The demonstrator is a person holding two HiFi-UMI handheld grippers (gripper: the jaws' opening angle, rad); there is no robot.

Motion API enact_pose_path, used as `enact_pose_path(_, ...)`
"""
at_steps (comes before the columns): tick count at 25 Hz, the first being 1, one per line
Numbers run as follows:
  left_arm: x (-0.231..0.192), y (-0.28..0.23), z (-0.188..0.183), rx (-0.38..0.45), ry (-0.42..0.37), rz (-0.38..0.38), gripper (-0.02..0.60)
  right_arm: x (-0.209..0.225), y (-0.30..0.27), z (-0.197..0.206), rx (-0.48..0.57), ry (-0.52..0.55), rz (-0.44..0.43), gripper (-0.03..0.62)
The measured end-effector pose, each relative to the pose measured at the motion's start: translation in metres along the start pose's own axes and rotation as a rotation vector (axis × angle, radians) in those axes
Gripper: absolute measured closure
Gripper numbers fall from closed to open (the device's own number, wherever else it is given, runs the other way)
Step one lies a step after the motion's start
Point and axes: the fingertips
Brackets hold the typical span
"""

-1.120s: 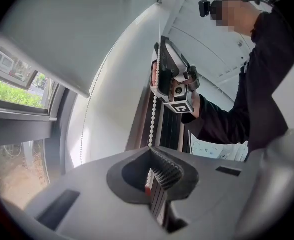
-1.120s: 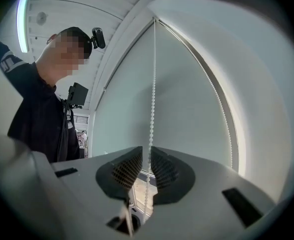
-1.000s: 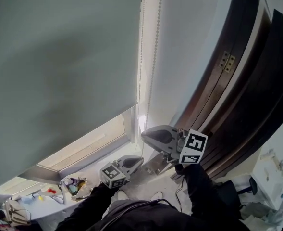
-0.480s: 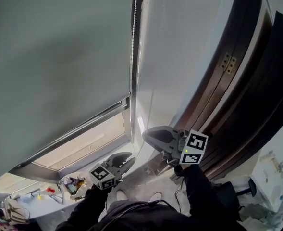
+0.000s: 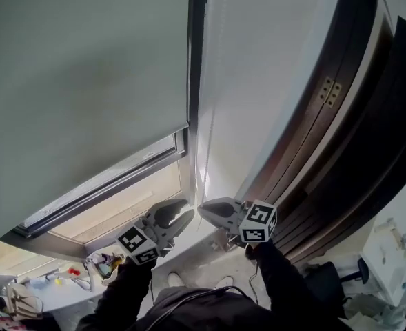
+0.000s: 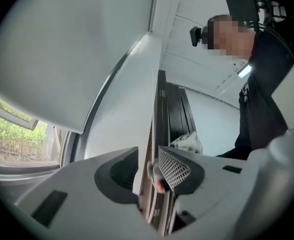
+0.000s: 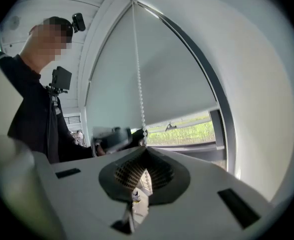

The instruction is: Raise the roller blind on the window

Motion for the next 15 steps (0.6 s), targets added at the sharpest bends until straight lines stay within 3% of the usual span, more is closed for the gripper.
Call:
enact_pose_path(4,0.006,-0.011,-0.011,-0.033,-0.023,0.021,0.442,0.001,-0.011,0.085,-0.130,-0.080,-0.006,0.589)
enact_pose_path(7,0.008,-0.018,-0.017,-0.040,-0.030,0.033,0.440,-0.006,-0.013,0.127,-0.181,-0.112,-0.023,0.589)
enact_pose_path(15,0.012,-0.030,-0.040,-0.047,-0.057,0.091,0.440,-0.018,-0.015,0.142,-0.176,-0.091,-0.051,0.589)
Point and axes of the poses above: the fingertips, and each gripper's own axes: y backward along the fingers, x to its right, z out of its underside, and after that the axes turned 15 degrees about z, right-handed
